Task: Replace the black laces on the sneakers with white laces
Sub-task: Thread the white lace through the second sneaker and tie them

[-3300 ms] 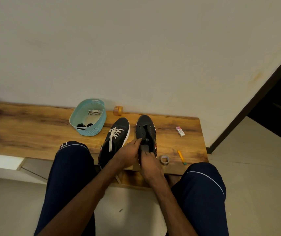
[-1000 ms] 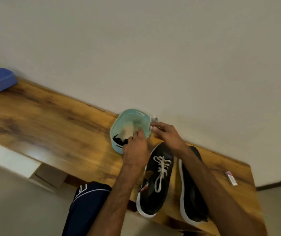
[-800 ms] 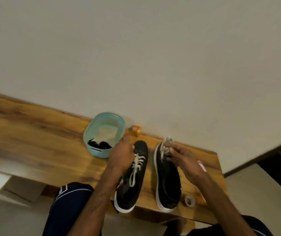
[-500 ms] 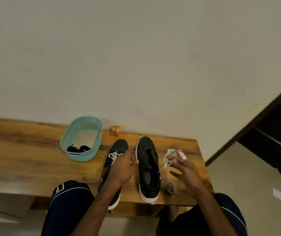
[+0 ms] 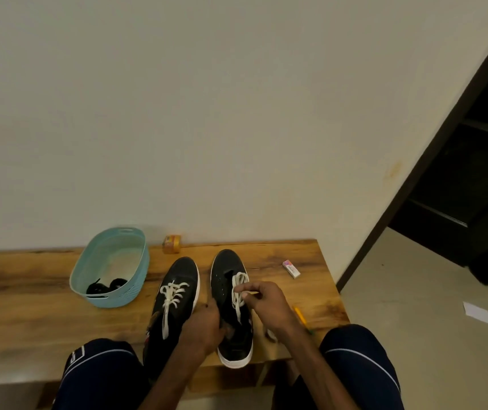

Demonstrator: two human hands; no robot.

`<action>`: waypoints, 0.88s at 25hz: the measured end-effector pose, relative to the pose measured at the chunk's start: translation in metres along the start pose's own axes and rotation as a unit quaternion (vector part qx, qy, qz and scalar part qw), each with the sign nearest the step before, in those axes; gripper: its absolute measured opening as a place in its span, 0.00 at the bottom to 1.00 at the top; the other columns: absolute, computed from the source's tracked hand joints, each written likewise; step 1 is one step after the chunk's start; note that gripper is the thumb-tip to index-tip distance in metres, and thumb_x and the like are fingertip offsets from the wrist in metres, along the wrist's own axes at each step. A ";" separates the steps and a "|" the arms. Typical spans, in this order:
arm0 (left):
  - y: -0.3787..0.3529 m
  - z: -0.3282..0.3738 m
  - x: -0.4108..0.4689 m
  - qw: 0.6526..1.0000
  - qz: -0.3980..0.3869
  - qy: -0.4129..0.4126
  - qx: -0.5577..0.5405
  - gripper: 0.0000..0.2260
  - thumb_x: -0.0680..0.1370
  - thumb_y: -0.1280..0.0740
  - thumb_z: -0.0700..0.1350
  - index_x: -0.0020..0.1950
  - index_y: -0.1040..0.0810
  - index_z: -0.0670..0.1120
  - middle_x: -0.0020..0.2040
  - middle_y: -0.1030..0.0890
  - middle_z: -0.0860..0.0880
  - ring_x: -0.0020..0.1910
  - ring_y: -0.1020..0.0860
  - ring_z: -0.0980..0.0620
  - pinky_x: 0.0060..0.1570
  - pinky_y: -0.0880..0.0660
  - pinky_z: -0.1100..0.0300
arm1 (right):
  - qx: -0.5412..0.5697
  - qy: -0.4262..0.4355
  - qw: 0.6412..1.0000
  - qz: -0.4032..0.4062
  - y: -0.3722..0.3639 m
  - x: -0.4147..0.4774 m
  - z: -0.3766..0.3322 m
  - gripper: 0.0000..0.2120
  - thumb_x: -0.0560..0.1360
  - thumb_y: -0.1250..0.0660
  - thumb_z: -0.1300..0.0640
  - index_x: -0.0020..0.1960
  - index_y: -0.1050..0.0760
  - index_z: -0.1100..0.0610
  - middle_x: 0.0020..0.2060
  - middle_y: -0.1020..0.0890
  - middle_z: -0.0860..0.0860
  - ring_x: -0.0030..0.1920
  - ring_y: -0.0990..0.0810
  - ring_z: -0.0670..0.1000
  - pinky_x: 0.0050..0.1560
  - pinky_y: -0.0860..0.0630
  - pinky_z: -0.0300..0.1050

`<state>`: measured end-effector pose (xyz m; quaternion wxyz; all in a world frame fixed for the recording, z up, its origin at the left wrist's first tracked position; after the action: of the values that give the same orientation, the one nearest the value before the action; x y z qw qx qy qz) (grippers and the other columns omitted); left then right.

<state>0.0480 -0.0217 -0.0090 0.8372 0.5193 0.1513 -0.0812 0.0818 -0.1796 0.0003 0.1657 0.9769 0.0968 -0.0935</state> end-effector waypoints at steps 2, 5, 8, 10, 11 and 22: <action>0.008 0.002 -0.004 0.996 0.059 -0.038 -0.049 0.24 0.78 0.31 0.51 0.71 0.34 0.48 0.64 0.25 0.50 0.61 0.24 0.50 0.57 0.24 0.55 | 0.009 0.031 0.999 0.024 -0.002 -0.002 -0.010 0.12 0.78 0.34 0.65 0.50 0.15 0.51 0.52 0.15 0.45 0.56 0.19 0.41 0.57 0.22 0.40; 0.016 0.006 -0.009 0.957 0.036 -0.085 -0.274 0.12 0.81 0.34 0.45 0.64 0.26 0.48 0.54 0.18 0.49 0.51 0.19 0.52 0.51 0.21 0.49 | 0.034 0.072 0.996 0.038 -0.010 -0.008 -0.019 0.10 0.77 0.32 0.66 0.50 0.15 0.53 0.49 0.14 0.45 0.52 0.17 0.42 0.55 0.21 0.40; 0.017 0.003 -0.014 0.932 0.027 -0.085 -0.352 0.05 0.82 0.36 0.44 0.54 0.21 0.48 0.39 0.17 0.42 0.32 0.20 0.48 0.36 0.23 0.49 | 0.057 0.078 0.993 0.070 -0.015 -0.015 -0.018 0.08 0.76 0.30 0.65 0.49 0.17 0.54 0.44 0.14 0.47 0.46 0.15 0.46 0.49 0.18 0.43; 0.017 0.001 -0.018 0.928 0.037 -0.098 -0.357 0.07 0.83 0.37 0.43 0.50 0.20 0.47 0.37 0.16 0.43 0.30 0.21 0.47 0.36 0.23 0.50 | 0.102 0.064 0.989 0.088 -0.015 -0.021 -0.016 0.07 0.75 0.29 0.66 0.48 0.17 0.55 0.43 0.15 0.51 0.42 0.14 0.50 0.45 0.17 0.44; 0.018 0.000 -0.018 0.922 0.037 -0.098 -0.372 0.08 0.83 0.38 0.42 0.50 0.19 0.46 0.38 0.16 0.44 0.31 0.21 0.46 0.36 0.23 0.52 | 0.128 0.054 0.986 0.091 -0.015 -0.022 -0.015 0.07 0.75 0.29 0.66 0.49 0.18 0.56 0.43 0.15 0.52 0.42 0.14 0.51 0.44 0.17 0.43; 0.036 -0.020 -0.009 0.834 0.122 0.025 -0.538 0.12 0.85 0.43 0.45 0.53 0.19 0.47 0.40 0.15 0.47 0.30 0.24 0.53 0.25 0.34 0.63 | 0.570 -0.132 0.801 0.128 0.007 -0.004 -0.023 0.03 0.79 0.36 0.64 0.48 0.25 0.60 0.36 0.18 0.54 0.35 0.19 0.50 0.31 0.21 0.42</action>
<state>0.0463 0.0116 0.0160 0.9835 0.0034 0.1273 0.1285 0.0828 -0.1785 0.0243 -0.3989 0.8772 -0.1224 -0.2373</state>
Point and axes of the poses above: each hand's wrist, its own x-axis towards the middle knuckle, its own y-axis out of the back of the hand, z = x × y, the point moved 1 cm from there along x, towards the middle knuckle
